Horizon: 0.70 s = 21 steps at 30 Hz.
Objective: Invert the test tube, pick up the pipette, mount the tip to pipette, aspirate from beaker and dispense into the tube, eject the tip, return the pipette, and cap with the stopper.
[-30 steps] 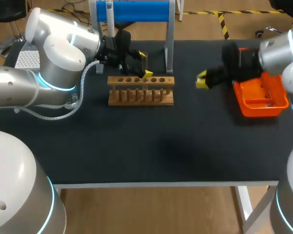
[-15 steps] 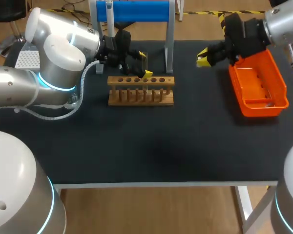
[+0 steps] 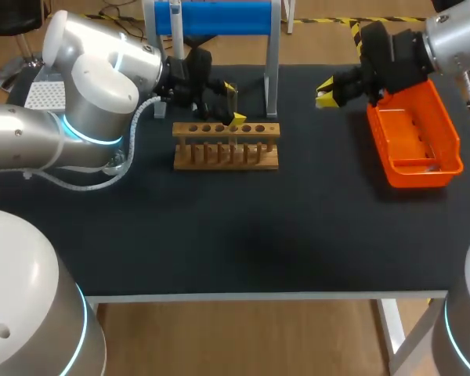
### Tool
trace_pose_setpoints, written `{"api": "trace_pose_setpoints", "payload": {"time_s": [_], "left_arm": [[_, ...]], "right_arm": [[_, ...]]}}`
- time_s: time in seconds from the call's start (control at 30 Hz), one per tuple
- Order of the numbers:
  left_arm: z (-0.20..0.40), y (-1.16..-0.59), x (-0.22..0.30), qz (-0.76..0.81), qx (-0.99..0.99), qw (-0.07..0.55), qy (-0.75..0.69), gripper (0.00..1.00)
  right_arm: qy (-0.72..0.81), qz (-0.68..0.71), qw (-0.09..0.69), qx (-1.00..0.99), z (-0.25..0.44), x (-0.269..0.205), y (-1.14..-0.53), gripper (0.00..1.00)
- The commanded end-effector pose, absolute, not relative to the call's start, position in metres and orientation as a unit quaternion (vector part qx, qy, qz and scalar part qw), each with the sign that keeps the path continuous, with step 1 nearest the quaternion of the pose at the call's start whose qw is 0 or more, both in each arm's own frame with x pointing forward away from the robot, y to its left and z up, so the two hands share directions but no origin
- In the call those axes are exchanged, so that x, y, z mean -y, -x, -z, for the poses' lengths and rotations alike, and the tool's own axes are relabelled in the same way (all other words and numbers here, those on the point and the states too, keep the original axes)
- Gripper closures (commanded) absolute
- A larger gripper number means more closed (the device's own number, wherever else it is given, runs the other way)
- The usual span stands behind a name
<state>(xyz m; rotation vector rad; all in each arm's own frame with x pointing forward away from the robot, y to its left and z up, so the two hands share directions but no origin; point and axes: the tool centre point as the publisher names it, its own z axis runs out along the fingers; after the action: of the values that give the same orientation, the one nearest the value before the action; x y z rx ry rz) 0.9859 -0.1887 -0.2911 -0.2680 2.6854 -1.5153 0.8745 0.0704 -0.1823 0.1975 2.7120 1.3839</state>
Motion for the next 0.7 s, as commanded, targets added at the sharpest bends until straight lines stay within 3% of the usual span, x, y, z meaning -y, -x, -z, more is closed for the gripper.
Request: {"api": "trace_pose_setpoints", "payload": {"time_s": [0.03, 0.7], "left_arm": [[0.292, -0.991, 0.192, 0.487, -0.87, 0.018, 0.08, 0.0], [0.303, -0.993, 0.199, 0.485, -0.871, 0.004, 0.074, 0.0]], "right_arm": [[-0.064, -0.451, 0.044, -0.889, 0.18, -0.069, -0.874, 1.0], [-0.064, -0.451, 0.044, -0.889, 0.18, -0.069, -0.874, 1.0]]}}
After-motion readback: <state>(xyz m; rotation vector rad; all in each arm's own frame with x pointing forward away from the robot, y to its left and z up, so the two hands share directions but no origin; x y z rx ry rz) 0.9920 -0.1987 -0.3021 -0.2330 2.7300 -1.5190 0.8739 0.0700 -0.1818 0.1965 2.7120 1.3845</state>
